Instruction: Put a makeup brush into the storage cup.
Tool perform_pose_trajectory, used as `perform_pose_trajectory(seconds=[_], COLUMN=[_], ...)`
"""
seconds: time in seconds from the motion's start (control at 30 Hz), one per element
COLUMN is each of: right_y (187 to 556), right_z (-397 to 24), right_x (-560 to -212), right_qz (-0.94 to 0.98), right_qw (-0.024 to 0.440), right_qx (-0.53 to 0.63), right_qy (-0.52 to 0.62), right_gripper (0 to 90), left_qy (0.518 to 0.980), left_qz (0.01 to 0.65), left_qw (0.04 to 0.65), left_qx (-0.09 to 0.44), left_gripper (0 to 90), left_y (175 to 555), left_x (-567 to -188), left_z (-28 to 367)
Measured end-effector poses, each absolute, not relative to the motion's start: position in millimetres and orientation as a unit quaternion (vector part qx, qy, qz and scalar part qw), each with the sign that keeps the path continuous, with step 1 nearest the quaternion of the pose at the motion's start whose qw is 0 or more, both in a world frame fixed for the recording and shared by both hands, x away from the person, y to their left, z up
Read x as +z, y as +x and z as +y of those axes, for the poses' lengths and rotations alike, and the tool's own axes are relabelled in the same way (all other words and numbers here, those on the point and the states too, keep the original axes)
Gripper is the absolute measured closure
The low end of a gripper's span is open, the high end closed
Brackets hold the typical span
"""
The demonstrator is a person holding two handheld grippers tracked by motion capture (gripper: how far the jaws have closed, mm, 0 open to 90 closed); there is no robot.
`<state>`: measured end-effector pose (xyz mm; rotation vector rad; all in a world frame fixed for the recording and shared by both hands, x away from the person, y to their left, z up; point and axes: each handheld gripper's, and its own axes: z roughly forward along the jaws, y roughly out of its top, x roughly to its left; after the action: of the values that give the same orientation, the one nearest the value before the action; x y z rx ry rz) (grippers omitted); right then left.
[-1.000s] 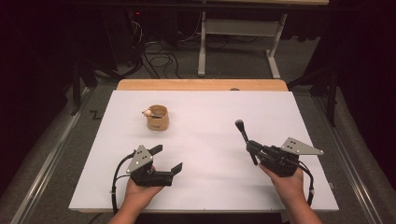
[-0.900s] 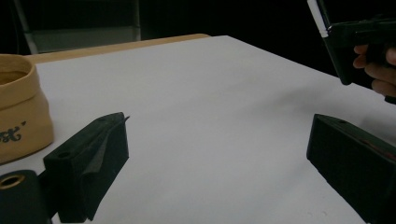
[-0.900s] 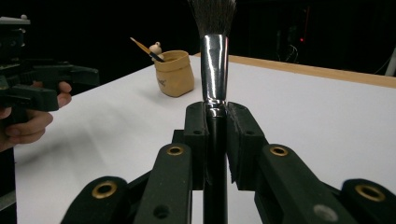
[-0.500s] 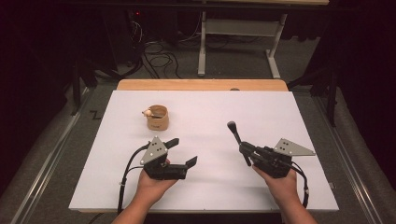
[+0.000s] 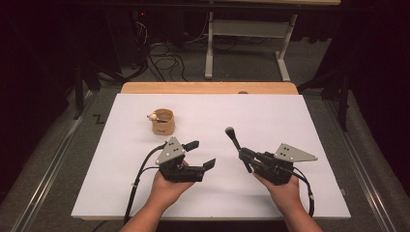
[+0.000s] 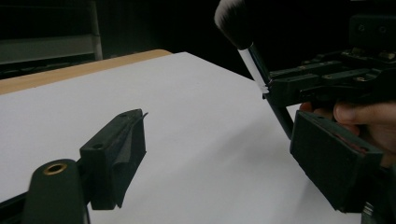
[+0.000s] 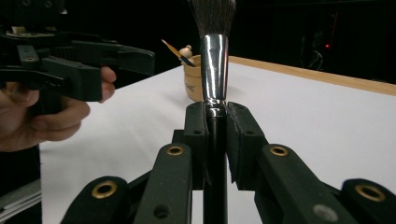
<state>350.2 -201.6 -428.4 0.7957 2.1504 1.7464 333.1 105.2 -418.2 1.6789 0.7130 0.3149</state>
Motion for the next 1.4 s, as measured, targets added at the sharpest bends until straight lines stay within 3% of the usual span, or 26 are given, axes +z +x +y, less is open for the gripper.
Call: perform_pose_trajectory(seconds=[0.53,1.03,1.4], right_y=[346,341,341], right_z=[-184,-167,-164], right_x=[-428,-430,-431], right_qz=[0.742,0.756,0.755], right_qw=[0.075,0.095,0.102], right_qx=[0.624,0.613,0.612], right_qy=[0.233,0.210,0.212], right_gripper=[80.7,80.7,80.7], left_qy=[0.723,0.712,0.705], left_qz=[0.276,0.292,0.303], left_qw=[0.625,0.633,0.635], left_qx=[0.106,0.086,0.083], left_gripper=[25.2,38.9,41.1], left_y=[330,336,339], left_x=[-414,-416,-415], left_z=[100,93,94])
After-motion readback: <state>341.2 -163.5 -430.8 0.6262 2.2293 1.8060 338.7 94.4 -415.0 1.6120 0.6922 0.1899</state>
